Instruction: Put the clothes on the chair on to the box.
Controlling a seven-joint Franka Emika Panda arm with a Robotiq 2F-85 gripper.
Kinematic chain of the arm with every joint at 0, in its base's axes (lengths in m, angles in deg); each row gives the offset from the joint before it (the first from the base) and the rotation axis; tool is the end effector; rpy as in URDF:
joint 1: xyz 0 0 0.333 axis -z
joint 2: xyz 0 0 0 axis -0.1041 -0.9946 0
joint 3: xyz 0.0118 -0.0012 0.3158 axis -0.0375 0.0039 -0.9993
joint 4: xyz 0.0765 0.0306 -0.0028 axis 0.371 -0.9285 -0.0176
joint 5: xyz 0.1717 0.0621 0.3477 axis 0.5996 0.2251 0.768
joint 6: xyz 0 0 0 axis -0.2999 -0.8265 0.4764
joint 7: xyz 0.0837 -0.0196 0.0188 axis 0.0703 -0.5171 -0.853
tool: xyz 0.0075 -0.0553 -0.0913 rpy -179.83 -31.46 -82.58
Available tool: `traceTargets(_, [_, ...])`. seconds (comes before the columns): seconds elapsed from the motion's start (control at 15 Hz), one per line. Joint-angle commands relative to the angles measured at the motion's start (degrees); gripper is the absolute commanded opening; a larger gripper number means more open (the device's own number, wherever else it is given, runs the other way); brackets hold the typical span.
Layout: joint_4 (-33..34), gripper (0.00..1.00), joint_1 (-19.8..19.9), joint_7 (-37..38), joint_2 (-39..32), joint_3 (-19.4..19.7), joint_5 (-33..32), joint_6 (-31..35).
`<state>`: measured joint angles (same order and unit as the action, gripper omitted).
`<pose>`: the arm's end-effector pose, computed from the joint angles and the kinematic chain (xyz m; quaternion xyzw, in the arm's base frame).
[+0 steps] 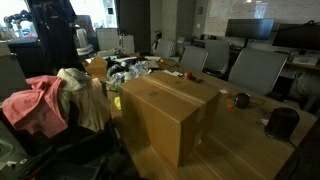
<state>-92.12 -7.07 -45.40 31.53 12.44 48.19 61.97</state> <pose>0.3892 0.1283 0.5513 0.9953 -0.0492 0.0531 0.0640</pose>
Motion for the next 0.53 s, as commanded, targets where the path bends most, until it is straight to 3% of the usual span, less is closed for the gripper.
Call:
traceTargets(0.0, [5.79,1.0,-2.05,1.37,-6.85,-1.81,-1.7,-1.05])
traceTargets(0.47, [11.78,1.0,-5.58,1.67,-16.74,-2.75,-0.96,-3.47])
